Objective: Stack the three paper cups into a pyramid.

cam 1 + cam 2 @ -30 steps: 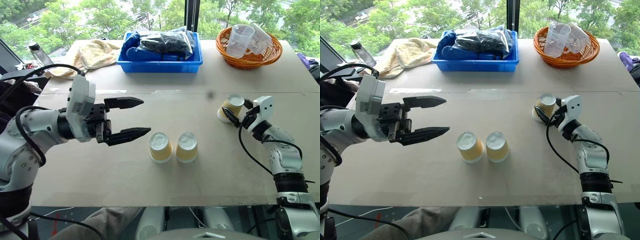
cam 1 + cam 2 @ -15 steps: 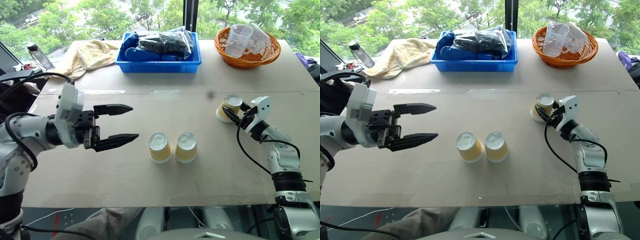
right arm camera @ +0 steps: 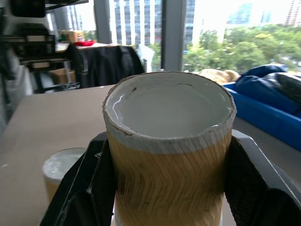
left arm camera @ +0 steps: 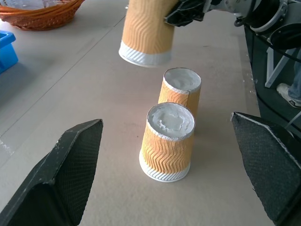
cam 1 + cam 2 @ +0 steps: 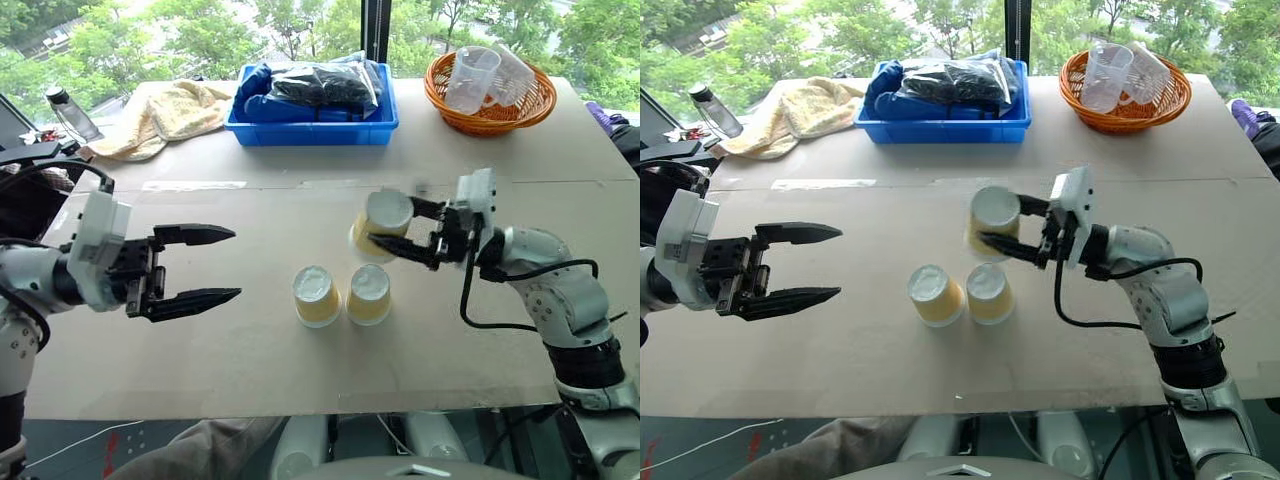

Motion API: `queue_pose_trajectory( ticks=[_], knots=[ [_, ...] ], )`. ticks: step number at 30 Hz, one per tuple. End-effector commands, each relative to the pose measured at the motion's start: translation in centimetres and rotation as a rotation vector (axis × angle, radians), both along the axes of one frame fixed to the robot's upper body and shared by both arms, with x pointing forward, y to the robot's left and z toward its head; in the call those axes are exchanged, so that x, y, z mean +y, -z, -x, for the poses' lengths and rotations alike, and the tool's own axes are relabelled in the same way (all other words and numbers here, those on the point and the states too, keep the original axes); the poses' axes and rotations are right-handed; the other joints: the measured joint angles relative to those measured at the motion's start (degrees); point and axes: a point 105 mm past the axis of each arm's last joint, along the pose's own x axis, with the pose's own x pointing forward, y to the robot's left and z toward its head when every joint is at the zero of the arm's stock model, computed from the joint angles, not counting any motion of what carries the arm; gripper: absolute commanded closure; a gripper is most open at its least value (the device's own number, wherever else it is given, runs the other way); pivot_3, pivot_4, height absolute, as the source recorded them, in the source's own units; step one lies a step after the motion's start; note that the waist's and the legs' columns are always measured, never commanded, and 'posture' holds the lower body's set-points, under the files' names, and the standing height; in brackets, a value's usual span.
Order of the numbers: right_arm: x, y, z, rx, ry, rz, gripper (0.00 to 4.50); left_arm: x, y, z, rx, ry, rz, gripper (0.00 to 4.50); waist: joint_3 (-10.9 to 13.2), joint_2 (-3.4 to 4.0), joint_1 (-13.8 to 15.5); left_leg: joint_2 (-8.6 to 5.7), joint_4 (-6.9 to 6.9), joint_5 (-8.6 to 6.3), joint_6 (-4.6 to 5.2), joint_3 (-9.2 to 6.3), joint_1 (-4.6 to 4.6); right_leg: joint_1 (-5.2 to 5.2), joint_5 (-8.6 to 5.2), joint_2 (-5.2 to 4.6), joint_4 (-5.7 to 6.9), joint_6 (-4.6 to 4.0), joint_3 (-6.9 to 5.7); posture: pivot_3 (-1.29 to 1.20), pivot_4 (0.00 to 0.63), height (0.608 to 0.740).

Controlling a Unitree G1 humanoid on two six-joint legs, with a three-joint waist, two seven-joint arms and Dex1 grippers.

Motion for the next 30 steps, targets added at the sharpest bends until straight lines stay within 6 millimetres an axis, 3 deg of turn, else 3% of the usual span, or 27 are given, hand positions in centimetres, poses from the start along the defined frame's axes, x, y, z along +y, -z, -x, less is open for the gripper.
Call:
queue_pose_trajectory(
  ticks=[1,9,15,25,30],
  knots=[
    [1.9,-1.0,2.1,0.000,-0.119,-0.014,2.21,-0.1,-0.5,0.3,-0.028,0.041,-0.028,0.00,0.0,-0.03,0.1,0.00,0.00,0.00,0.00,-0.01,-0.01,0.00,0.00,-0.01,0.00,0.00,-0.01,0.00,0.150,0.740],
    [3.2,-0.3,3.4,0.076,-0.237,0.019,2.21,-0.3,-0.6,0.6,-0.011,0.080,-0.028,0.00,0.0,-0.05,-0.1,-0.03,0.01,0.00,-0.01,-0.06,-0.02,-0.01,0.00,-0.05,0.00,0.00,-0.07,0.00,0.150,0.740],
    [3.4,0.5,2.6,0.049,-0.195,0.059,2.21,-0.4,-0.8,0.8,-0.022,0.104,-0.020,0.00,0.0,-0.05,-0.1,-0.03,0.02,0.00,0.00,-0.05,-0.03,-0.01,0.00,-0.04,0.00,0.00,-0.07,0.00,0.150,0.740],
    [3.1,0.2,1.8,0.003,-0.161,0.064,2.21,-0.6,-0.4,0.7,-0.029,0.105,-0.028,0.00,0.0,-0.05,-0.1,-0.03,0.02,0.02,-0.03,-0.06,-0.02,-0.01,0.00,-0.04,0.01,0.00,-0.08,0.00,0.150,0.740],
    [2.8,-0.1,2.1,0.008,-0.173,0.065,0.02,-0.4,-0.3,0.6,-0.027,0.100,-0.039,0.00,0.0,-0.05,-0.1,-0.03,0.02,0.02,-0.03,-0.06,-0.03,-0.01,0.00,-0.04,0.00,0.00,-0.07,0.00,0.150,0.740]
  ],
)
